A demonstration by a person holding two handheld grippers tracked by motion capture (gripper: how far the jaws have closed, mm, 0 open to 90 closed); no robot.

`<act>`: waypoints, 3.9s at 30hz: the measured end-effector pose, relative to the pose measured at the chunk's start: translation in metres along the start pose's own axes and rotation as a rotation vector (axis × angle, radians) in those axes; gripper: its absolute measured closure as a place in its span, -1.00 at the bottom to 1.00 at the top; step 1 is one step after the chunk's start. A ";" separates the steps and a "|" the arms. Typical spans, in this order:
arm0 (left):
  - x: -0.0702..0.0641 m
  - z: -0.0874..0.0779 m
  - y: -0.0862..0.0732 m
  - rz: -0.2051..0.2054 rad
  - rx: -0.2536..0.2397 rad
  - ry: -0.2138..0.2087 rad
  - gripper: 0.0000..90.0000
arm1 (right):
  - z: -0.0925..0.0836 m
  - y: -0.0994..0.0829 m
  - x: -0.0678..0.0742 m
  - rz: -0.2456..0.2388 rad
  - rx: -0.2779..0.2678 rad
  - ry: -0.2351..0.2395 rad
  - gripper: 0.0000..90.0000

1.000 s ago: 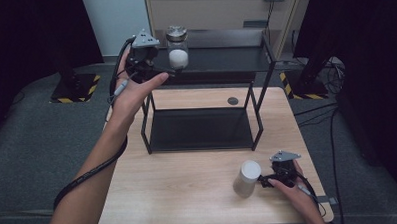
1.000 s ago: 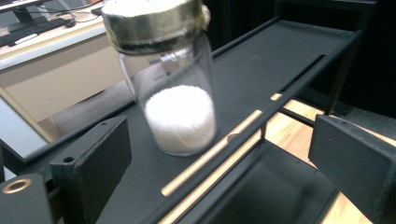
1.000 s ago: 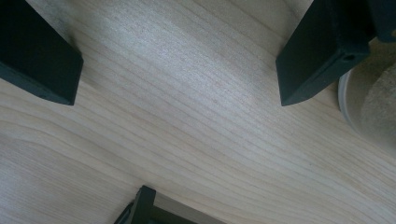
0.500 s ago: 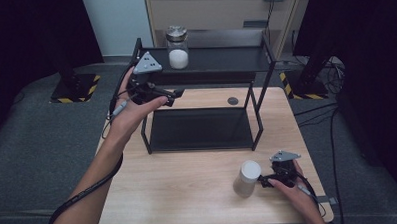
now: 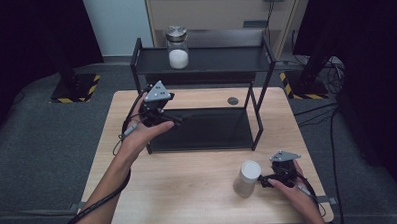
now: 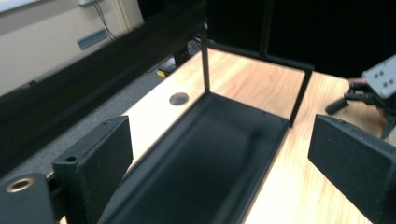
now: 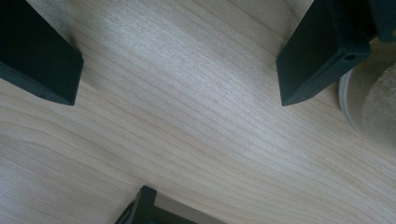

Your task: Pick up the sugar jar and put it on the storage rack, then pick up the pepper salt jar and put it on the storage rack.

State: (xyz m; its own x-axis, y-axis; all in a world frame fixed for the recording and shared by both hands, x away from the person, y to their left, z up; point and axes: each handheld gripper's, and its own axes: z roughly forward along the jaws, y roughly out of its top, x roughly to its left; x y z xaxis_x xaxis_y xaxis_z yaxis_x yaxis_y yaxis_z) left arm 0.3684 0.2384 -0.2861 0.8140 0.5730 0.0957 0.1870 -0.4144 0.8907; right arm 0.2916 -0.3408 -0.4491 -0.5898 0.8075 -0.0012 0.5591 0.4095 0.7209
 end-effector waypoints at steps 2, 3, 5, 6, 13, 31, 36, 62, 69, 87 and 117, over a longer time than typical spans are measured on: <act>-0.002 0.005 -0.009 -0.001 0.009 -0.006 -0.90 | 0.000 0.000 0.000 0.000 0.000 0.000 -0.98; -0.003 0.007 -0.013 -0.004 0.011 -0.010 -0.90 | 0.000 0.000 0.000 0.000 0.000 0.001 -0.98; -0.005 0.010 -0.021 -0.005 0.019 -0.014 -0.91 | 0.000 0.000 0.000 0.000 0.000 0.000 -0.98; -0.006 0.011 -0.024 -0.002 0.022 -0.019 -0.91 | 0.000 0.000 0.000 0.000 0.000 0.000 -0.98; -0.013 0.018 -0.045 0.008 0.038 -0.047 -0.91 | 0.000 0.000 0.000 0.001 -0.001 -0.002 -0.98; -0.039 0.028 -0.091 -0.011 0.109 -0.079 -0.92 | -0.001 -0.001 0.002 0.009 -0.001 -0.008 -0.97; -0.045 0.025 -0.104 -0.028 0.118 -0.072 -0.92 | -0.001 -0.001 0.002 0.009 -0.001 -0.008 -0.97; -0.075 -0.032 -0.172 -0.124 0.225 0.117 -0.92 | -0.002 -0.002 0.003 0.013 -0.001 -0.009 -0.97; -0.068 -0.038 -0.182 -0.195 0.266 0.173 -0.90 | -0.003 -0.003 0.004 0.012 -0.001 -0.007 -0.97; -0.063 -0.031 -0.188 -0.245 0.326 0.182 -0.97 | -0.005 -0.005 0.003 0.008 -0.001 -0.001 -0.96; -0.062 -0.029 -0.188 -0.242 0.329 0.181 -1.00 | -0.055 0.004 -0.003 -0.071 -0.014 0.045 -0.87</act>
State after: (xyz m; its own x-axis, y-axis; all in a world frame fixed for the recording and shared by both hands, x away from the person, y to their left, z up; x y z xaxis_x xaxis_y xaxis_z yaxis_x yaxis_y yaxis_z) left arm 0.2666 0.3014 -0.4462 0.6217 0.7833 0.0043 0.5491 -0.4397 0.7107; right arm 0.2635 -0.3650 -0.4079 -0.6533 0.7568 -0.0221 0.5069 0.4588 0.7298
